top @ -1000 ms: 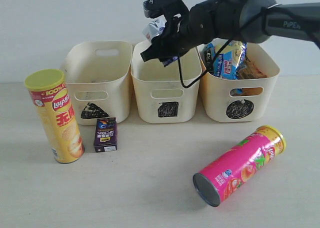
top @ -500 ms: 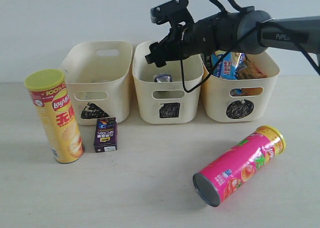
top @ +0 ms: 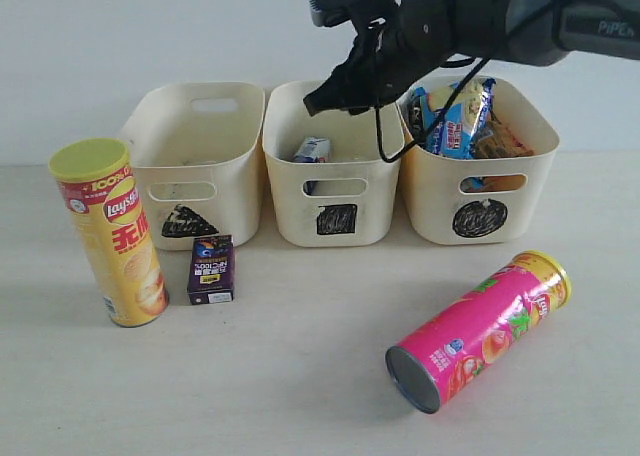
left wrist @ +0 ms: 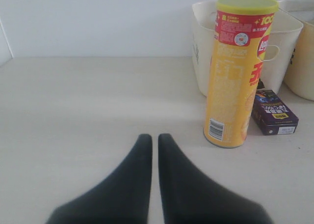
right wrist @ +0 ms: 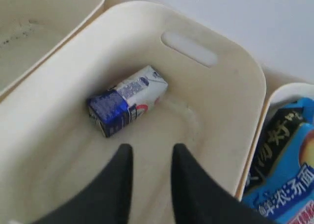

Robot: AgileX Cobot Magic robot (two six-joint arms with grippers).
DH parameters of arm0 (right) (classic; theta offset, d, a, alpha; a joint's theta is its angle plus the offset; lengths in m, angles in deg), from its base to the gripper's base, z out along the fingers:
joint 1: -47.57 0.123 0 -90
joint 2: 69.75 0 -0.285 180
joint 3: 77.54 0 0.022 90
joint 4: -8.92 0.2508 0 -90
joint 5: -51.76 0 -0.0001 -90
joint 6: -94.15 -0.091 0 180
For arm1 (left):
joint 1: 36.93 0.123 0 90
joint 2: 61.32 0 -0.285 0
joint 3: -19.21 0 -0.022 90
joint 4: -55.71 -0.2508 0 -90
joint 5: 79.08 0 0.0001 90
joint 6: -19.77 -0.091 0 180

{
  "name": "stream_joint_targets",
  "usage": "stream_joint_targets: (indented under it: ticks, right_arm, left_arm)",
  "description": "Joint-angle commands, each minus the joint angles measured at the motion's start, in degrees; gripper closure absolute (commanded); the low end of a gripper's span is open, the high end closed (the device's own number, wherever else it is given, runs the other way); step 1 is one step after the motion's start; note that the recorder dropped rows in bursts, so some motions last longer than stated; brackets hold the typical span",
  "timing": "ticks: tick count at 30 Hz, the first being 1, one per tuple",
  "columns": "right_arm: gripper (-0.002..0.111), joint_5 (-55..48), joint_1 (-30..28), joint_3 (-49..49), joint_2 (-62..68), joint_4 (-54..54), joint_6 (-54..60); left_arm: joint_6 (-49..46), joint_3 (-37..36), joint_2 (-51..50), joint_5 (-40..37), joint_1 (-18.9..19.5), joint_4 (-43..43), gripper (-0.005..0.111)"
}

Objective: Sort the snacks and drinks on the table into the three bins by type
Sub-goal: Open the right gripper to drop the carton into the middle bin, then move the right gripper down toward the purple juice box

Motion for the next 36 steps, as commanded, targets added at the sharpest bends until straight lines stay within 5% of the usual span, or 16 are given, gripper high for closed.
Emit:
stream_joint_targets:
  ticks: [1, 13, 29, 32, 36]
  right_arm:
    - [0.108, -8.34, 1.42, 0.3, -2.76, -0.34, 1.75]
    - [0.108, -8.83, 9.64, -7.7, -6.76, -12.08, -16.45]
    - [0.107, -7.91, 20.15, -9.57, -6.69, -6.77, -21.94]
    - [0.092, -6.82, 20.29, -9.57, -5.62, -1.62, -19.65]
    - [0.048, -4.85, 20.52, -9.57, -2.65, 2.63, -17.5]
  left_arm:
    - [0.48, 0.16, 0.21, 0.41, 0.17, 0.14, 0.102]
    - [0.48, 0.16, 0.21, 0.41, 0.17, 0.14, 0.102]
    - [0.48, 0.16, 0.21, 0.41, 0.17, 0.14, 0.102]
    - [0.48, 0.16, 0.21, 0.41, 0.17, 0.14, 0.102]
    - [0.48, 0.16, 0.21, 0.41, 0.17, 0.14, 0.102]
